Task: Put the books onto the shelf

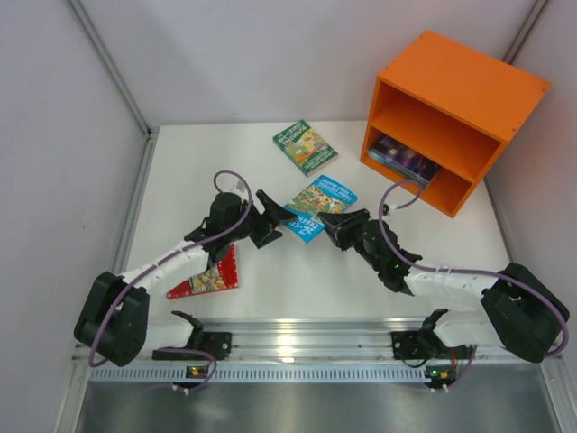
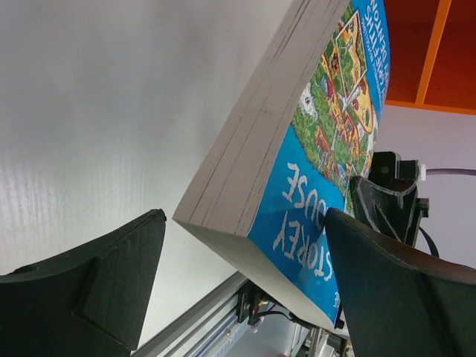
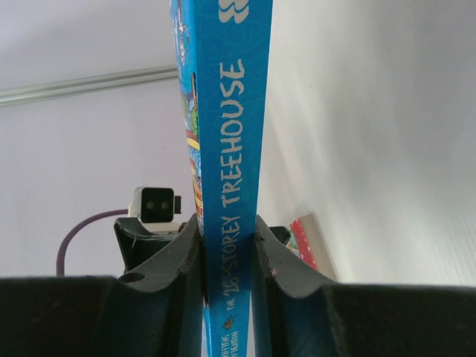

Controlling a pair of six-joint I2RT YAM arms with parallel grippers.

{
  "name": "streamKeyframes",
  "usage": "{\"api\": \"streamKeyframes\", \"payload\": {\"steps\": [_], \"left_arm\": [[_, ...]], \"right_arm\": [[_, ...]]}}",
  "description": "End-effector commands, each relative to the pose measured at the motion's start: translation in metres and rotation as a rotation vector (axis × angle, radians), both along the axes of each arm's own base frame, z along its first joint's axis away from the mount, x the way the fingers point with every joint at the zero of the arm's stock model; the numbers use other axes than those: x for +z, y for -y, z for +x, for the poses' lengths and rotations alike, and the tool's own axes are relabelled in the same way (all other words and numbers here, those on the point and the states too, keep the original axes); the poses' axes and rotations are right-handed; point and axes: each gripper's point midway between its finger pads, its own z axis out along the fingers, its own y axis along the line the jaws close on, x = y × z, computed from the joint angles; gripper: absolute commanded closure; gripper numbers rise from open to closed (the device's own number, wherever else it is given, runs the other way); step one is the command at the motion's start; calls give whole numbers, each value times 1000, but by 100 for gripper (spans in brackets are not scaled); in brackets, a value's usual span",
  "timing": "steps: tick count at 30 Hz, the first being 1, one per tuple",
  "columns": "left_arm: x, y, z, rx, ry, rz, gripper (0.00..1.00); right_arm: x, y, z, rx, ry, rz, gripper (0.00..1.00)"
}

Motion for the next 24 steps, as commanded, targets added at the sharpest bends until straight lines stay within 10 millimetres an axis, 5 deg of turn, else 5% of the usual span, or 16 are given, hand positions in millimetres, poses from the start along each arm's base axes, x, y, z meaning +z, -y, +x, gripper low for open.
{"api": "streamKeyframes", "payload": {"steps": [1, 5, 9, 10, 12, 16, 22, 24], "left_arm": [[18, 7, 13, 13, 83, -33, 8], [20, 9, 16, 1, 101, -34, 15], [26, 11, 18, -21, 143, -34, 36], [28, 12, 18, -26, 150, -34, 48], [33, 13, 19, -39, 172, -29, 58], [47, 17, 18, -91, 222, -30, 100], [67, 3, 21, -127, 239, -18, 100], [67, -2, 19, -153, 216, -21, 100]], "right_arm": [[63, -12, 3, -3, 137, 195, 97], [62, -20, -2, 44, 142, 182, 77], [52, -22, -7, 65, 129, 131, 69], [50, -21, -8, 68, 130, 121, 67], [47, -19, -11, 78, 135, 84, 59], [37, -17, -17, 113, 139, -55, 43], [1, 11, -39, 287, 206, -571, 20], [5, 24, -43, 345, 313, -749, 18]]}}
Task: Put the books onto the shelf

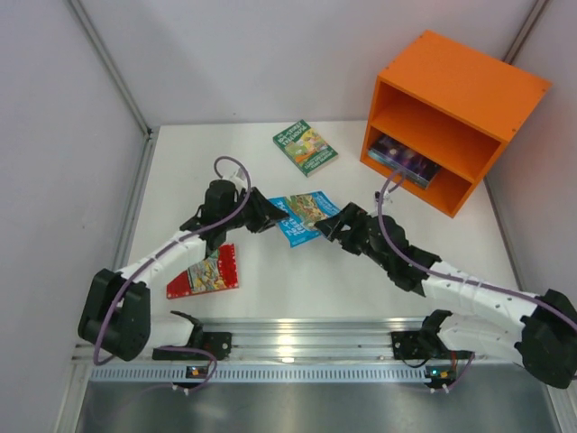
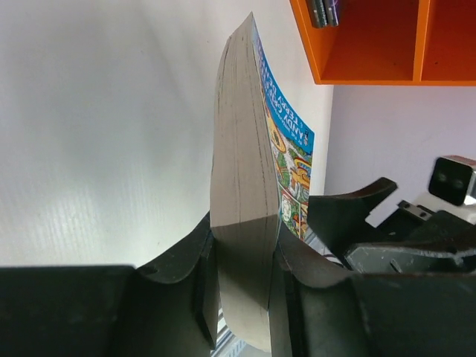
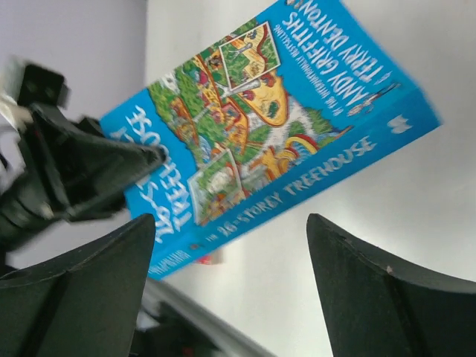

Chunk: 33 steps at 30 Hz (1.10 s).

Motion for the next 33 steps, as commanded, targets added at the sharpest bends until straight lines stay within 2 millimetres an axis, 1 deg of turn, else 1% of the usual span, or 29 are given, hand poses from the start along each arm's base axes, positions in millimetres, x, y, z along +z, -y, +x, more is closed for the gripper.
{"api": "streamKeyframes", "payload": {"steps": [1, 2, 3, 4, 5, 6, 7, 8, 9, 10, 11, 12, 13, 14, 15, 16, 18, 19, 22, 24, 25, 27, 28, 31, 32, 33], "left_arm": [[51, -5, 10, -65, 113, -63, 100], [53, -4, 5, -104, 95, -81, 100], [55, -4, 6, -123, 67, -89, 100], [56, -6, 8, -133, 53, -98, 100], [60, -3, 3, -182, 41, -121, 100], [61, -2, 4, -204, 24, -111, 100], [62, -1, 4, -220, 19, -103, 100], [62, -1, 3, -234, 7, -95, 100], [62, 0, 3, -246, 1, -86, 100], [64, -2, 4, -251, -2, -68, 100], [63, -3, 6, -244, -8, -50, 100], [69, -7, 14, -229, 24, -20, 100], [67, -9, 12, -226, 1, -5, 100], [67, -10, 14, -227, 0, 2, 100], [74, -9, 14, -252, 16, -7, 100], [75, -8, 13, -263, 13, -12, 100], [75, -7, 10, -291, 11, -15, 100], [76, -6, 8, -302, 8, -18, 100], [73, -6, 3, -318, -5, -25, 100], [73, -6, 0, -323, 0, -32, 100], [74, -7, -1, -324, 4, -35, 100], [72, -6, -3, -326, -1, -42, 100], [72, -6, -3, -327, -4, -45, 100], [73, -5, -4, -332, -6, -57, 100], [73, -5, -5, -335, -9, -58, 100], [73, -4, -6, -338, -8, -61, 100]], "right_arm": [[1, 29, -8, 150, 214, -446, 18], [7, 36, -6, 154, 257, -507, 18], [15, 39, -3, 162, 305, -565, 18], [19, 50, 3, 177, 388, -700, 19], [25, 54, 7, 176, 432, -759, 21], [40, 52, 10, 177, 503, -795, 22], [50, 55, 14, 206, 602, -906, 23], [60, 54, 13, 217, 674, -953, 24], [68, 43, 8, 253, 756, -981, 24], [76, 39, 8, 298, 870, -1084, 24], [77, 29, 0, 340, 938, -1128, 23], [78, 28, 2, 334, 986, -1170, 23], [77, 29, 5, 355, 1044, -1273, 23], [77, 27, 4, 372, 1081, -1304, 23], [75, 25, 3, 384, 1123, -1327, 23], [79, 24, 2, 402, 1187, -1383, 22], [86, 19, -2, 405, 1246, -1388, 22], [89, 14, -7, 441, 1286, -1368, 22], [90, -1, -20, 546, 1339, -1323, 22], [90, -5, -22, 554, 1369, -1350, 23], [85, -4, -20, 559, 1356, -1384, 23], [79, -9, -20, 598, 1359, -1403, 23], [79, -12, -23, 613, 1370, -1394, 24], [78, -28, -38, 680, 1411, -1339, 25], [78, -31, -40, 688, 1420, -1334, 25], [73, -34, -40, 703, 1422, -1351, 25]]}}
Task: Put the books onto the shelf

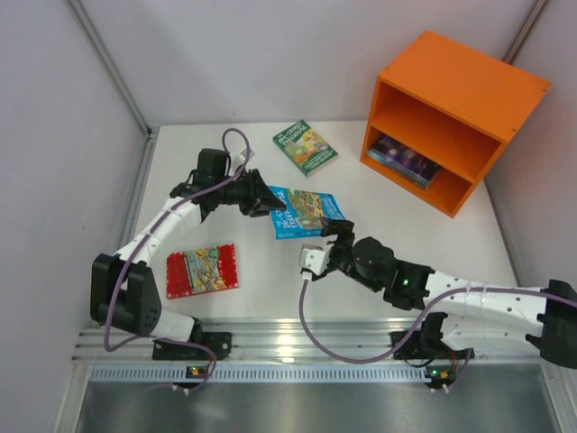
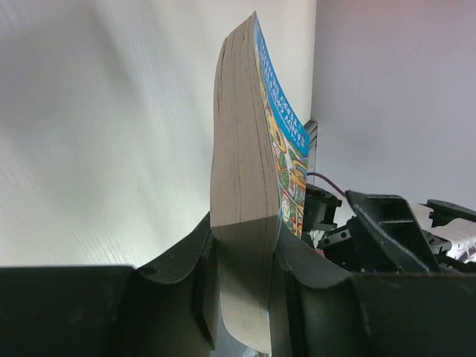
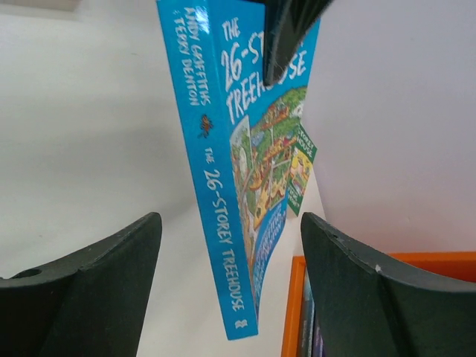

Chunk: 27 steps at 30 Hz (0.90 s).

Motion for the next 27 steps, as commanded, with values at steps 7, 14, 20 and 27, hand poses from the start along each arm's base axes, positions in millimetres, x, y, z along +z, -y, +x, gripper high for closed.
{"api": "streamKeyframes", "payload": {"steps": [7, 14, 20, 27], "left_arm": [[29, 7, -9, -72, 71, -92, 100], [28, 7, -15, -94, 68, -110, 100], [40, -2, 11, 8, 139, -35, 60], [86, -11, 44, 97, 236, -19, 56]], "right_arm": [[15, -34, 1, 67, 96, -18, 35], [25, -39, 19, 1, 217, -24, 85], [30, -28, 34, -87, 300, -126, 100], [56, -13, 42, -159, 336, -97, 100]]}}
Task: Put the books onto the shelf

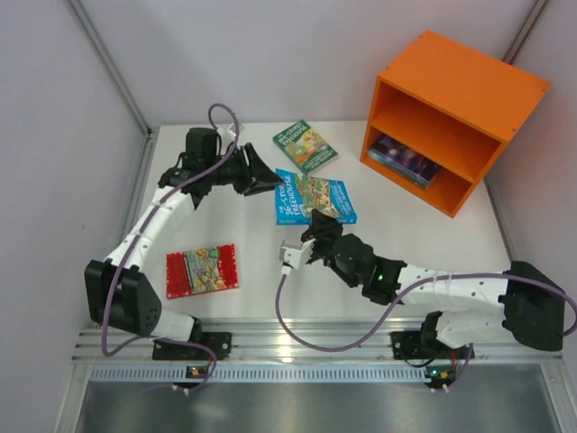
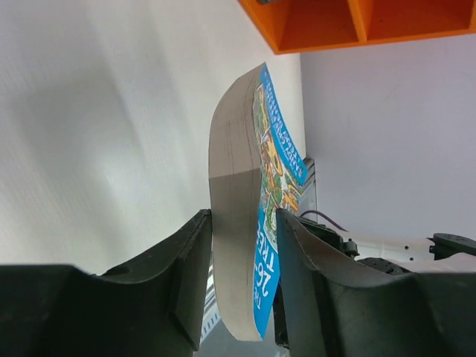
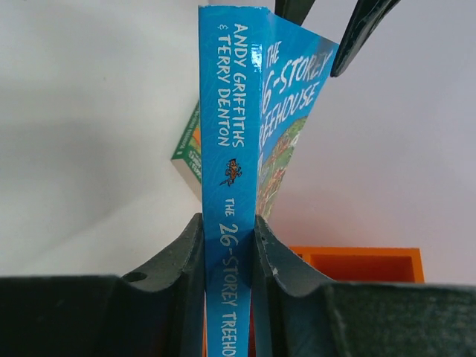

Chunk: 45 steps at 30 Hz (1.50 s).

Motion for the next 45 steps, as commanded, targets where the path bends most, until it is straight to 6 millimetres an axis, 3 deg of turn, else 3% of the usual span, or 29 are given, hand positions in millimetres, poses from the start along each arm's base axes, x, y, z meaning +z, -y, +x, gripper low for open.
{"api": "streamKeyframes", "payload": {"steps": [1, 3, 5, 11, 13, 17, 24, 31, 35, 39, 45], "left_arm": [[45, -2, 17, 20, 129, -29, 54], [45, -6, 21, 45, 139, 1, 34], [40, -13, 21, 66, 139, 55, 32], [30, -63, 31, 283, 180, 265, 13], [32, -79, 30, 341, 204, 306, 10], [30, -90, 24, 375, 223, 343, 8], [5, -87, 10, 337, 191, 335, 8], [-23, -81, 4, 291, 164, 321, 8], [-31, -80, 3, 281, 158, 320, 8], [-38, -79, 3, 269, 144, 325, 8], [-47, -77, 3, 254, 127, 323, 8]], "right_arm": [[60, 8, 9, -67, 104, 136, 100], [70, 16, 13, -98, 126, 151, 100], [76, 24, 21, -134, 145, 140, 100], [91, 63, 48, -275, 185, 83, 100], [101, 82, 58, -324, 190, 90, 100], [115, 112, 74, -435, 234, 26, 100], [139, 169, 105, -643, 283, -50, 100], [167, 209, 130, -794, 341, -162, 100], [168, 226, 146, -828, 327, -173, 100], [147, 236, 165, -823, 279, -182, 100], [103, 270, 203, -873, 210, -211, 100]]}}
